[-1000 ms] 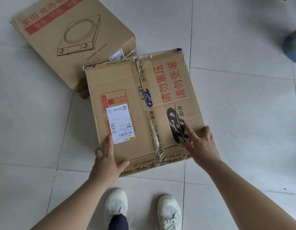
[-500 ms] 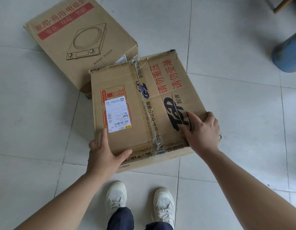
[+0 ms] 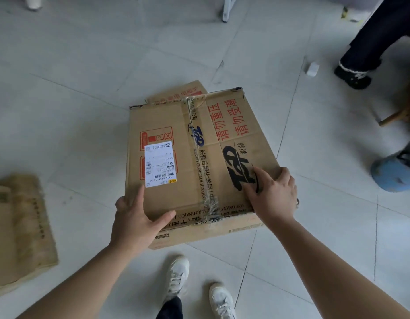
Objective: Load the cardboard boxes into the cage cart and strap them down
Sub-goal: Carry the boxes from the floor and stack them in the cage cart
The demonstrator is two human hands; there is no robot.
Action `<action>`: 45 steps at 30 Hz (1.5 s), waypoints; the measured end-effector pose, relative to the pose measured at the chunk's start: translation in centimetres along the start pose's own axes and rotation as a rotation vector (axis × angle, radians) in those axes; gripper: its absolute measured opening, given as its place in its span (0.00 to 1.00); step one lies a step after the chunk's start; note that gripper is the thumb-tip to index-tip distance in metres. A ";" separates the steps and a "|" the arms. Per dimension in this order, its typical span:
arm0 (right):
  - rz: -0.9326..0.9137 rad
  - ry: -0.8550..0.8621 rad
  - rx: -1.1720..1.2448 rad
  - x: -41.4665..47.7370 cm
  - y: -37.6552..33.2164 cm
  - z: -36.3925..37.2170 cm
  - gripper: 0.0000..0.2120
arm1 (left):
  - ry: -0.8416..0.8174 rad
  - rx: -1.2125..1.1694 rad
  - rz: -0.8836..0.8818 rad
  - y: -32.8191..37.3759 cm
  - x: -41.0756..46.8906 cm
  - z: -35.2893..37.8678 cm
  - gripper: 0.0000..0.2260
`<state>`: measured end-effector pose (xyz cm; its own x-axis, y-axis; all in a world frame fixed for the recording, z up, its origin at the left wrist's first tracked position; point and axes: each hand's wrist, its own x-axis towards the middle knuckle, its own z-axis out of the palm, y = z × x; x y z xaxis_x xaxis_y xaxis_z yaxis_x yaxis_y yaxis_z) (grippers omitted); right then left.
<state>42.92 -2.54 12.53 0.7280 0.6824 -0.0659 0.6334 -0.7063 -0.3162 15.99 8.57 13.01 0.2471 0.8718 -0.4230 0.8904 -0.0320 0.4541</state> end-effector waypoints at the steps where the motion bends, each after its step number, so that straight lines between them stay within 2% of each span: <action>1: -0.037 0.005 0.014 -0.2 -1.6 -1.7 0.21 | 0.042 -0.011 -0.017 0.1 -1.3 -1.9 0.46; 10: -0.439 0.012 0.067 -6.6 -14.6 -15.8 0.22 | 0.439 -0.171 -0.195 -1.9 -17.2 -16.3 0.45; 19: -0.845 -0.113 0.109 -18.8 -27.2 -21.6 0.23 | 0.697 -0.211 -0.587 -8.7 -35.8 -24.0 0.48; 25: -1.124 -0.187 0.171 -30.1 -35.5 -23.4 0.21 | 0.858 -0.255 -0.802 -14.2 -47.9 -25.8 0.47; 32: -1.387 -0.243 0.250 -47.2 -42.5 -24.0 0.19 | 1.022 -0.295 -1.048 -21.6 -63.1 -26.4 0.47; 36: -1.493 -0.349 0.254 -57.9 -44.9 -24.1 0.19 | 1.123 -0.334 -1.148 -25.8 -72.2 -25.9 0.47; 40: -1.625 -0.381 0.310 -68.3 -46.3 -24.2 0.20 | 1.187 -0.347 -1.270 -29.2 -80.8 -24.8 0.47; 45: -1.806 -0.470 0.342 -80.8 -47.2 -24.4 0.20 | 1.268 -0.338 -1.470 -32.1 -90.4 -22.9 0.52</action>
<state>-39.39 -28.94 55.83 -0.8125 0.4908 0.3145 0.3357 0.8350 -0.4360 -43.67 -58.01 54.60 -0.9931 -0.0740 0.0914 -0.0178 0.8626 0.5056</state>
